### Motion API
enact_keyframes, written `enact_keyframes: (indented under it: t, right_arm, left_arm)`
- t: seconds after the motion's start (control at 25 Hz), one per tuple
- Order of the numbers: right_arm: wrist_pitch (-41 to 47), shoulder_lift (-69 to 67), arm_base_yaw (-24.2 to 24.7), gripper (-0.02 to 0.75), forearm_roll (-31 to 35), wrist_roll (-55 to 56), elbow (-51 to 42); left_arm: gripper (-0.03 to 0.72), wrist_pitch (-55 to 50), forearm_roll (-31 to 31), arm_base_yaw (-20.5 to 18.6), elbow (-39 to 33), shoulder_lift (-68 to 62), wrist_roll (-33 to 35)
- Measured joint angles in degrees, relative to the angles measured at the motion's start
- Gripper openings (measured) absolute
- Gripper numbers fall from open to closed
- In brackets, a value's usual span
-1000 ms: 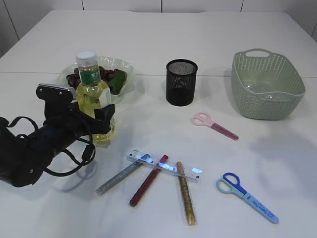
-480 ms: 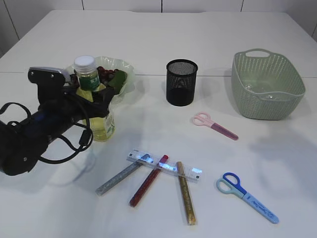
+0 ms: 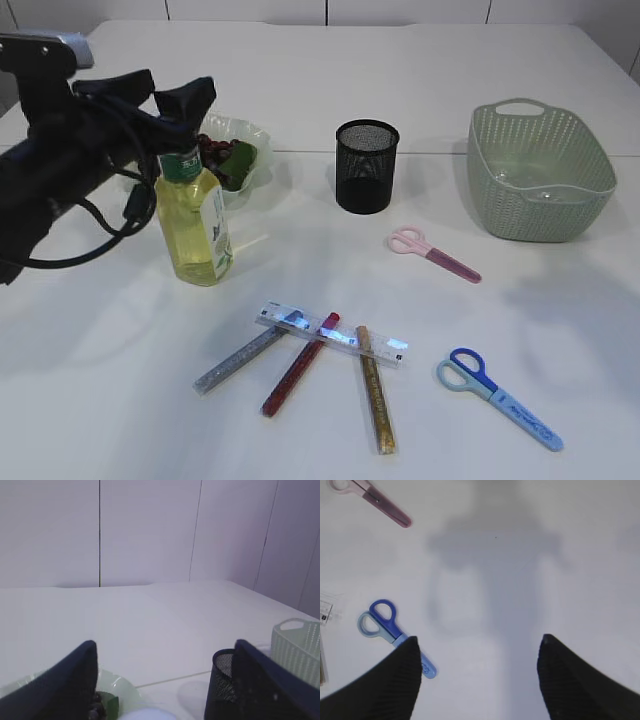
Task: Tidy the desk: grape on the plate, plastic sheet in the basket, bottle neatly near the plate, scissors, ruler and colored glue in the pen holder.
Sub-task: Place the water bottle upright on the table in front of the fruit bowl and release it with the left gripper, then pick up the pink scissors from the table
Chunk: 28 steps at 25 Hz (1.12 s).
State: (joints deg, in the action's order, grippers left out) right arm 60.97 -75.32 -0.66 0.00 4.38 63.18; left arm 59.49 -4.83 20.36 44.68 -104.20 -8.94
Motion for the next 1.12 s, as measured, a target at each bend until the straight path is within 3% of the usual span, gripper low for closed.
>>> enact_keyframes:
  t: [0.24, 0.84, 1.12]
  right_arm:
    - [1.0, 0.0, 0.0, 0.563, 0.0, -0.3, 0.0]
    - [4.9, 0.1, 0.0, 0.563, 6.9, -4.0, 0.0]
    - [5.0, 0.1, -2.2, 0.549, 6.5, -4.4, 0.0]
  left_arm:
    - [0.587, -14.8, 0.0, 0.0, 0.0, 11.3, 0.0]
    - [0.552, -79.5, 10.4, -0.1, -0.2, 32.4, -1.0]
    - [0.550, -99.0, 12.6, -5.6, 3.2, 32.1, 0.8]
